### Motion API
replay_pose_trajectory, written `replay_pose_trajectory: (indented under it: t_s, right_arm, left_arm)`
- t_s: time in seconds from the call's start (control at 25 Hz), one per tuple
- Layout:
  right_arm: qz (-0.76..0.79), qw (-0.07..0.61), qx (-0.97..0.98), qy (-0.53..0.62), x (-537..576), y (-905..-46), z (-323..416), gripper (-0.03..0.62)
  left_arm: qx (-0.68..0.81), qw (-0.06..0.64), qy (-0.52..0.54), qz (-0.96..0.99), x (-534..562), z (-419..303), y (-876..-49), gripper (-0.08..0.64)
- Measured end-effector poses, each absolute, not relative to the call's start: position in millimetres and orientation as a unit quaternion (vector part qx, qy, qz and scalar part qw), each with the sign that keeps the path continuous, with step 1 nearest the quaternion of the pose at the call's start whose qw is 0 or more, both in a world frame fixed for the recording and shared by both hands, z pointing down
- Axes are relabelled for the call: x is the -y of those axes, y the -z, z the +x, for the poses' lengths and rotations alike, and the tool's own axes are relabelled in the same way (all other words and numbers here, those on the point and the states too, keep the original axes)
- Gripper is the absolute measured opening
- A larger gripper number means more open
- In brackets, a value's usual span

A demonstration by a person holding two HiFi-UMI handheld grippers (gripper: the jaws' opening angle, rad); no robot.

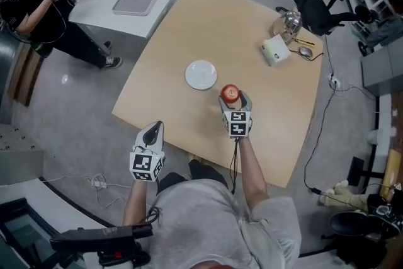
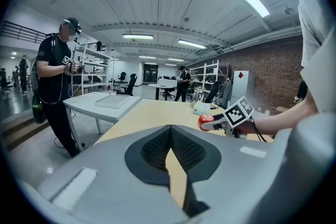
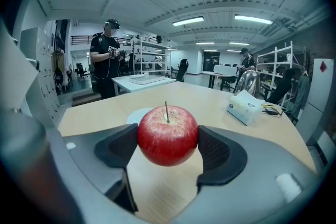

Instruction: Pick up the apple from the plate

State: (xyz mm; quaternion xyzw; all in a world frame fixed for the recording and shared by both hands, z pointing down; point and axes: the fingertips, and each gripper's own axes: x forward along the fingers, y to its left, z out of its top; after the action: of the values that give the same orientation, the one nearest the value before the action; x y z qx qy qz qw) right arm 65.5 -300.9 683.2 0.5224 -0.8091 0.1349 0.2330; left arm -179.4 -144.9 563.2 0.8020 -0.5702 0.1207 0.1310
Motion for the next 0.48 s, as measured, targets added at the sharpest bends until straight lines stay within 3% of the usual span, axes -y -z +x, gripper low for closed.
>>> replay_pose_trajectory:
  t_s: [0.48]
  right_arm:
    - [0.562,0.23,0.78,-0.148,273,-684,123,0.365]
  left_arm:
    - [0.534,0.125,-0.124,0.827,146,-141,-563,0.02]
